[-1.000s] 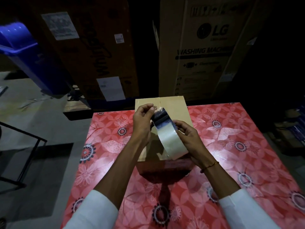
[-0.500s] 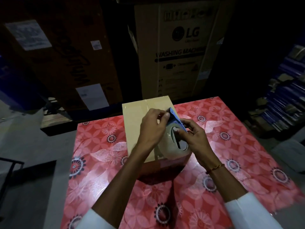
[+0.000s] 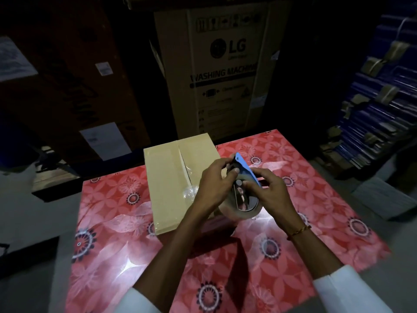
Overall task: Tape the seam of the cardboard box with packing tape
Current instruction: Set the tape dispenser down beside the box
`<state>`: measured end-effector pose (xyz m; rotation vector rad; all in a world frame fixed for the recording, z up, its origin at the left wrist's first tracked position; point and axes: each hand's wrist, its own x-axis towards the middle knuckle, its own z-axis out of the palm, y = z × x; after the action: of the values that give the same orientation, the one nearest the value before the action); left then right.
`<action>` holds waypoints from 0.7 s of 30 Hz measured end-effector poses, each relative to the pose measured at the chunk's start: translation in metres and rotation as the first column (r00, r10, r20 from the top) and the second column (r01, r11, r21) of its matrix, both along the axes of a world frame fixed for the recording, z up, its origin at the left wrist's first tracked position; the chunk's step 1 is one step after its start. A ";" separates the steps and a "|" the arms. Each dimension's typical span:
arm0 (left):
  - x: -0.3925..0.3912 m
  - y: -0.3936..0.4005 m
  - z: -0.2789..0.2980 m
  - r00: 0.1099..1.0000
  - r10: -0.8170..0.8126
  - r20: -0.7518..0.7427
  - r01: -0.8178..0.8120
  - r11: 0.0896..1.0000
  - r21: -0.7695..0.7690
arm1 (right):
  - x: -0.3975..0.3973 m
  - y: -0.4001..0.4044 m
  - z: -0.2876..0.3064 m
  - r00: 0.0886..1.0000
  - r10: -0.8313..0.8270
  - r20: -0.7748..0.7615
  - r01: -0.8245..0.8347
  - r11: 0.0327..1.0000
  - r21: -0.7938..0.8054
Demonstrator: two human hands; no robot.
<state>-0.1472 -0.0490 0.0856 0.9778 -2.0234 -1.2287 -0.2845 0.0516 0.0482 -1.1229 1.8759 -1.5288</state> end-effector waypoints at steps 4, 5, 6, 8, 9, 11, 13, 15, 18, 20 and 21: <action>-0.038 0.016 -0.006 1.000 -0.026 0.018 0.026 1.000 -0.005 | -0.037 0.011 -0.007 0.998 -0.017 -0.059 0.020 0.999 0.043; -0.049 0.019 -0.008 1.000 -0.026 0.015 0.026 1.000 0.000 | -0.047 0.015 -0.007 0.998 -0.020 -0.055 0.023 0.998 0.056; -0.060 0.024 -0.010 1.000 -0.024 0.017 0.024 1.000 0.006 | -0.058 0.021 -0.008 0.999 -0.020 -0.042 0.023 0.997 0.071; -0.077 0.031 -0.018 0.999 -0.018 0.029 0.018 1.000 0.017 | -0.074 0.027 -0.011 1.000 -0.019 -0.005 0.019 0.994 0.106; -0.087 0.036 -0.024 0.999 -0.004 0.046 0.003 1.000 0.024 | -0.086 0.030 -0.015 1.000 -0.020 0.005 0.019 0.991 0.132; -0.105 0.049 -0.039 0.994 0.036 0.106 -0.041 0.998 0.045 | -0.107 0.037 -0.027 0.999 -0.033 -0.009 0.034 0.982 0.188; -0.119 0.061 -0.057 0.985 0.056 0.164 -0.073 0.993 0.098 | -0.126 0.041 -0.041 0.998 -0.056 -0.037 0.064 0.965 0.256; -0.129 0.071 -0.077 0.975 0.088 0.203 -0.117 0.983 0.140 | -0.142 0.043 -0.053 0.995 -0.075 -0.068 0.094 0.937 0.335; -0.143 0.079 -0.110 0.954 0.168 0.249 -0.209 0.966 0.152 | -0.160 0.045 -0.069 0.991 -0.066 -0.114 0.110 0.888 0.446; -0.152 0.079 -0.130 0.937 0.184 0.296 -0.246 0.951 0.188 | -0.169 0.044 -0.080 0.989 -0.045 -0.143 0.110 0.866 0.488; -0.157 0.078 -0.141 0.934 0.179 0.310 -0.250 0.945 0.208 | -0.173 0.044 -0.084 0.987 -0.030 -0.156 0.105 0.860 0.500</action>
<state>-0.3038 0.0285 -0.0551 1.5357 -1.9355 -1.2954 -0.4573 0.0953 -0.0361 -0.9392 2.2553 -0.9061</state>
